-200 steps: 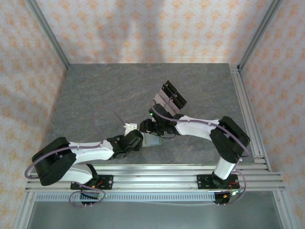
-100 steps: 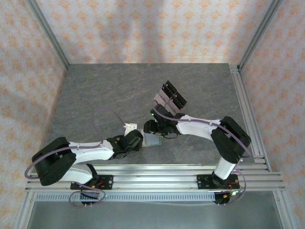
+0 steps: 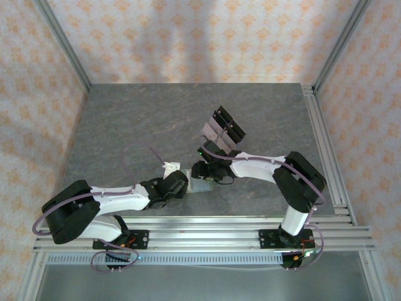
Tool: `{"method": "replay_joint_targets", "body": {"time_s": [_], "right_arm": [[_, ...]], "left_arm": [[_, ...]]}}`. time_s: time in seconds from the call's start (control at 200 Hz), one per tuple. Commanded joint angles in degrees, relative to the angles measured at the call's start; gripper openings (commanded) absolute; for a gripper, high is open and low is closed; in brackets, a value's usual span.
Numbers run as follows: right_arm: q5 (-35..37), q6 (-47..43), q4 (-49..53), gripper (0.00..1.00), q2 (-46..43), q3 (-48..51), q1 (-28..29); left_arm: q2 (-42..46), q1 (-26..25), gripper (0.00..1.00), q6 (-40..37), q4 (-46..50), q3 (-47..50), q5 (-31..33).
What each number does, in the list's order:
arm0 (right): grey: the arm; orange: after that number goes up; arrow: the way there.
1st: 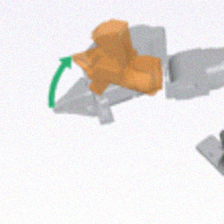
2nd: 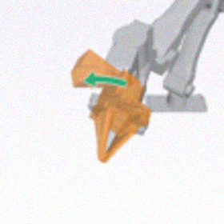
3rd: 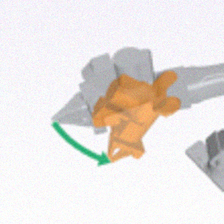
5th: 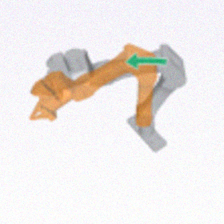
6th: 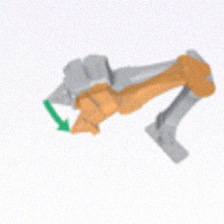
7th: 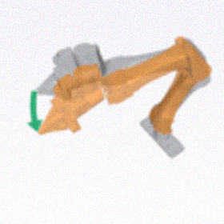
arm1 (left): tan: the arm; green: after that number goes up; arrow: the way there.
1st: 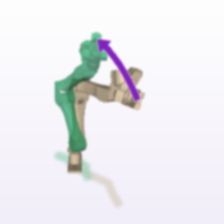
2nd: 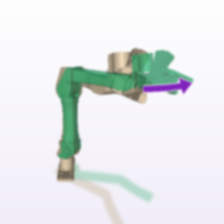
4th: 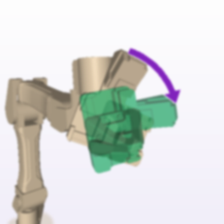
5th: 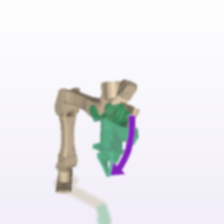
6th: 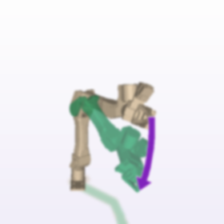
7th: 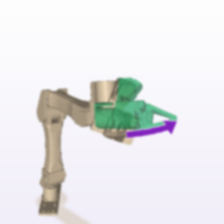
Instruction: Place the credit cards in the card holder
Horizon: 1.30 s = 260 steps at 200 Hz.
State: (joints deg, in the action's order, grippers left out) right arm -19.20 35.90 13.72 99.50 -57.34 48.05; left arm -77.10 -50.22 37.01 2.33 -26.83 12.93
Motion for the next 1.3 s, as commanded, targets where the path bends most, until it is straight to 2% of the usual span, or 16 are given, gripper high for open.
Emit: {"method": "replay_joint_targets", "body": {"time_s": [0.0,0.31,0.656,0.826,1.091,1.296], "right_arm": [[1.9,-1.0,1.8,0.57,-0.9,0.5,-0.2],[-3.8,-0.6,-0.7,0.57,4.5,-3.2,-0.2],[-10.4,3.2,-5.9,0.57,5.6,-5.6,-0.1],[-11.3,4.7,-7.1,0.57,5.6,-6.6,0.4],[-11.8,5.6,-7.1,0.57,7.3,-8.9,1.7],[-12.3,6.4,-7.0,0.57,9.4,-11.4,3.3]], "left_arm": [[0.0,0.2,0.53,0.3,1.4,0.9,2.6],[-0.5,0.2,0.52,0.2,0.8,1.0,2.5],[1.5,0.2,0.53,-0.7,-1.3,2.1,1.9],[6.8,0.2,0.57,-1.1,0.8,3.2,2.5],[21.1,0.3,0.65,1.2,6.9,6.4,7.5],[26.9,1.2,0.68,3.5,10.7,7.8,9.4]]}}
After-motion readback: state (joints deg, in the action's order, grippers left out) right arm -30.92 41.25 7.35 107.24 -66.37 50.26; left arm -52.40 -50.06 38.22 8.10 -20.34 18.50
